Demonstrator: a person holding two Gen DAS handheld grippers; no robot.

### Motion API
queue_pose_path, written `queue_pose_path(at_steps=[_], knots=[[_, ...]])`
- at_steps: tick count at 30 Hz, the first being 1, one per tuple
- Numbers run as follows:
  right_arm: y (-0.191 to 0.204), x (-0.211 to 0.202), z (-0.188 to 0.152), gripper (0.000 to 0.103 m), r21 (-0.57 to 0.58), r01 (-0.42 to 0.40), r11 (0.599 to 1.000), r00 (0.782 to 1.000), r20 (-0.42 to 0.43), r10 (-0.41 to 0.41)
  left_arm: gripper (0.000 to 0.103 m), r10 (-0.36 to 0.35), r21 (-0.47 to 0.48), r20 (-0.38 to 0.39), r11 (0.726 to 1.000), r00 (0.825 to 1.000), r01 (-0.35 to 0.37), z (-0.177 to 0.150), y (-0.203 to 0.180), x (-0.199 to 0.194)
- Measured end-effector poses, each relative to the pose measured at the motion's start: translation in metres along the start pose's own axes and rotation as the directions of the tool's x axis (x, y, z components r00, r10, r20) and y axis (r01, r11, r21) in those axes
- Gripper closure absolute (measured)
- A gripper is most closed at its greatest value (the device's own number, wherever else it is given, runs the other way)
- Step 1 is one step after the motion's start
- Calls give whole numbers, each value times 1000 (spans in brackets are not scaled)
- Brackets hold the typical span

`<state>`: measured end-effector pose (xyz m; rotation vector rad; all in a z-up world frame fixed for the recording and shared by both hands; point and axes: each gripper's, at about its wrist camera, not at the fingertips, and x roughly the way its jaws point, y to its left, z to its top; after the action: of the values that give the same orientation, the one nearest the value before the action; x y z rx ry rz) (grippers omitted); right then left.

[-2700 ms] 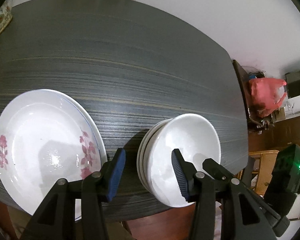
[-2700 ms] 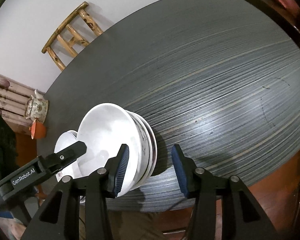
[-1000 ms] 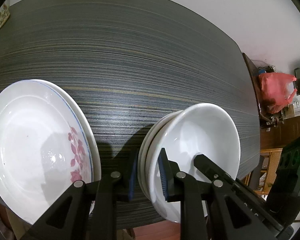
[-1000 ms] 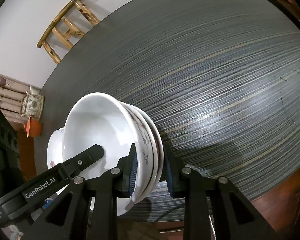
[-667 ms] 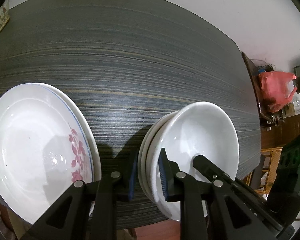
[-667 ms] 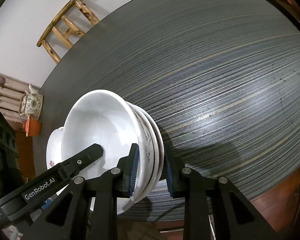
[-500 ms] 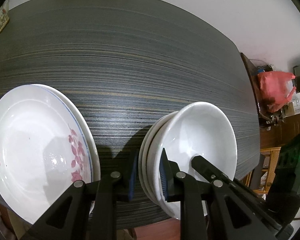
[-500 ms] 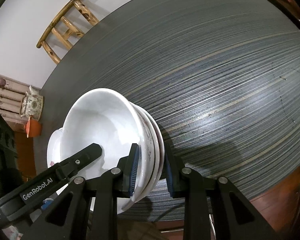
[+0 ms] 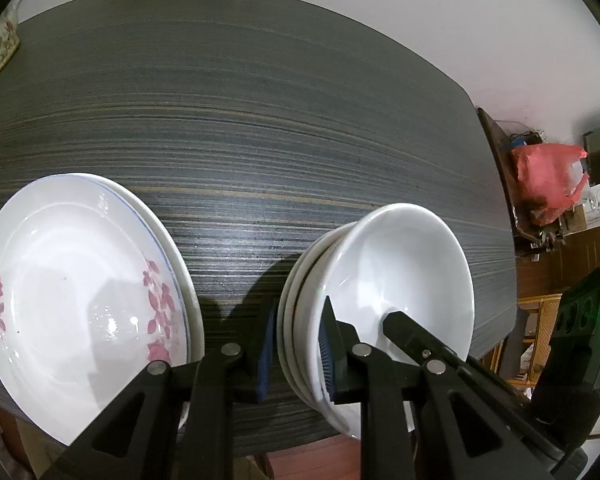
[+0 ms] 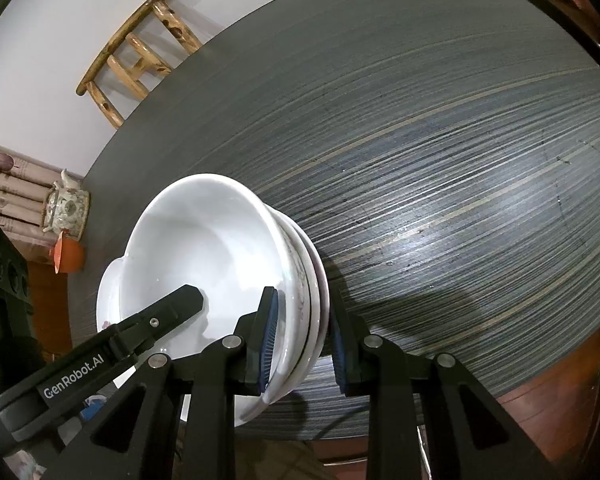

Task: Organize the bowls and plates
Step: 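Lift the bowl stack and carry it over the flower-patterned plates with both tools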

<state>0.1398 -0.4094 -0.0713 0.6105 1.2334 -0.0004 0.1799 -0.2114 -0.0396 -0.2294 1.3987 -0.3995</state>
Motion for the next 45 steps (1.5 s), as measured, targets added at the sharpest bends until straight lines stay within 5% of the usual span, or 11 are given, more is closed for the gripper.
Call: queue_pose_path(at_steps=[24,45], knots=[[30,-21,1,79,-47,-1,999,1000,30,3,84,-14,-2,56,1000,998,14,-1,20,-39],[100,-14,-4,79,-164,-40,986,999,-11,39,84,35,-76,128,997,991,-25,-10,85,-102]])
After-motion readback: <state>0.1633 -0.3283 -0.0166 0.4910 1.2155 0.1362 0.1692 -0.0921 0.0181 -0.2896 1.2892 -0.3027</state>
